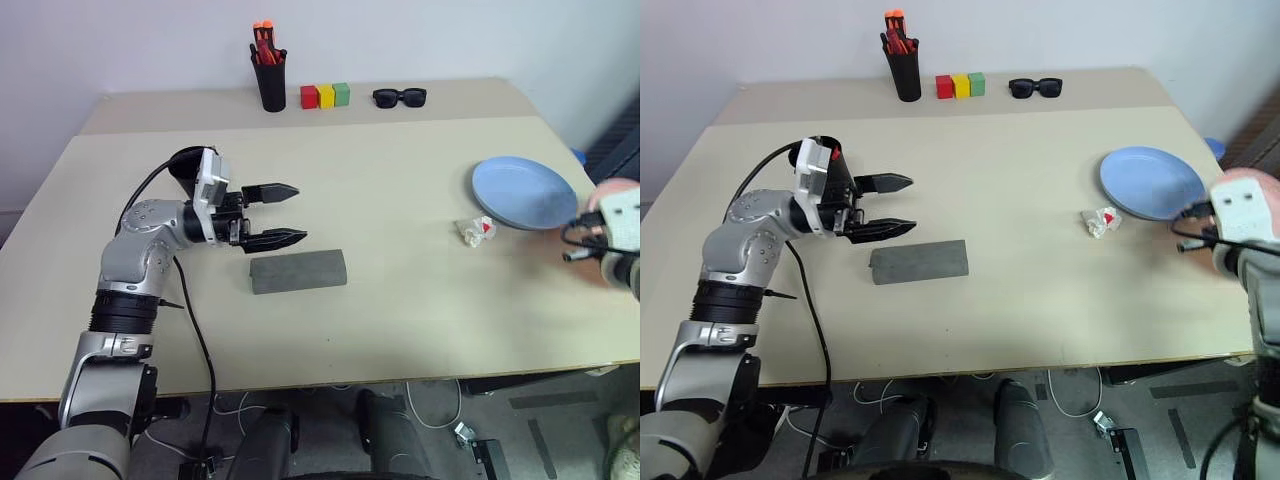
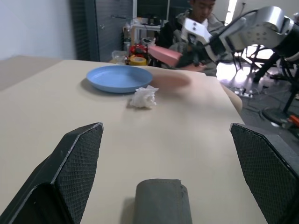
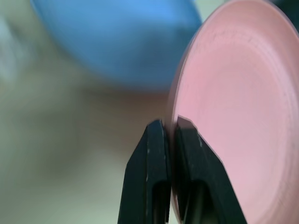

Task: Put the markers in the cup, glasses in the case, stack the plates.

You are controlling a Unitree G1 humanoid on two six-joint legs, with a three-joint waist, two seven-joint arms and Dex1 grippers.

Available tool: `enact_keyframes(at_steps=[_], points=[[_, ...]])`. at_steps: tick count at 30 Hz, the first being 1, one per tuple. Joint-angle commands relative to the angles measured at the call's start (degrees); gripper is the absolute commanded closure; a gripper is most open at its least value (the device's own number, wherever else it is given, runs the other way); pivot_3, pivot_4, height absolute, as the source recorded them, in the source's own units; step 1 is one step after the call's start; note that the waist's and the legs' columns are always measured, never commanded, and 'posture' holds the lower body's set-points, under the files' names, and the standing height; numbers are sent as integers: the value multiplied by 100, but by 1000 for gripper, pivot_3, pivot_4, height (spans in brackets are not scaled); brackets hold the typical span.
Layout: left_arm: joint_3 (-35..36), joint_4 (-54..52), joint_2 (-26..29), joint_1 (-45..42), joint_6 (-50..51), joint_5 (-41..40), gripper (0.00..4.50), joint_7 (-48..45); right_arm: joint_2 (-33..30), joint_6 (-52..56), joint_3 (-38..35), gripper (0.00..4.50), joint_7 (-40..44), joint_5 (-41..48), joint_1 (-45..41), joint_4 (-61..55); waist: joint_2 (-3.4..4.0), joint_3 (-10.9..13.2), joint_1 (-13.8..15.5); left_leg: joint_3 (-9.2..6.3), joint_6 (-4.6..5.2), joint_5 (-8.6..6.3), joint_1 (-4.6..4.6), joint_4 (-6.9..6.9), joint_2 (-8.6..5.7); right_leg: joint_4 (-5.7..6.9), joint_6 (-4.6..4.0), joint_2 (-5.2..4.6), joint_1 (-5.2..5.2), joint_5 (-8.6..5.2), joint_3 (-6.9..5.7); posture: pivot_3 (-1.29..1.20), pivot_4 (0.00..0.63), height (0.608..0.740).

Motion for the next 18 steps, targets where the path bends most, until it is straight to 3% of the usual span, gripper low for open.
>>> enact_keyframes(at_steps=[1,5,10,13,18], points=[[160,-407,68,103,-58,-47,0,153,150,-1143,705,4448,47,-509,-952,1092,0,0,0,0,0,0,-1,0,0,-1,0,0,-1,0,0,0,150,740],[256,-816,156,374,59,-123,0,387,655,-2321,1428,4448,78,-970,-2245,2936,1,1,-11,2,-1,0,-4,-1,-1,-4,0,0,-5,1,1,0,150,740],[448,-1502,313,824,337,-283,0,763,1048,-3061,1769,4448,169,-1224,-3062,4821,2,2,37,-8,-1,0,-12,-8,-4,-4,-2,0,-12,1,0,0,150,740],[581,-1833,437,1081,491,-396,0,953,1154,-3265,1769,3444,182,-1257,-3332,5360,3,3,32,-8,-1,0,-15,-10,-5,-6,-2,-1,-14,1,1,0,150,740],[632,-2026,504,1237,552,-455,0,1090,1221,-3458,1750,965,156,-1322,-3617,5625,4,3,-13,-7,-2,0,-9,-10,-4,0,-2,0,-14,1,1,0,150,740]])
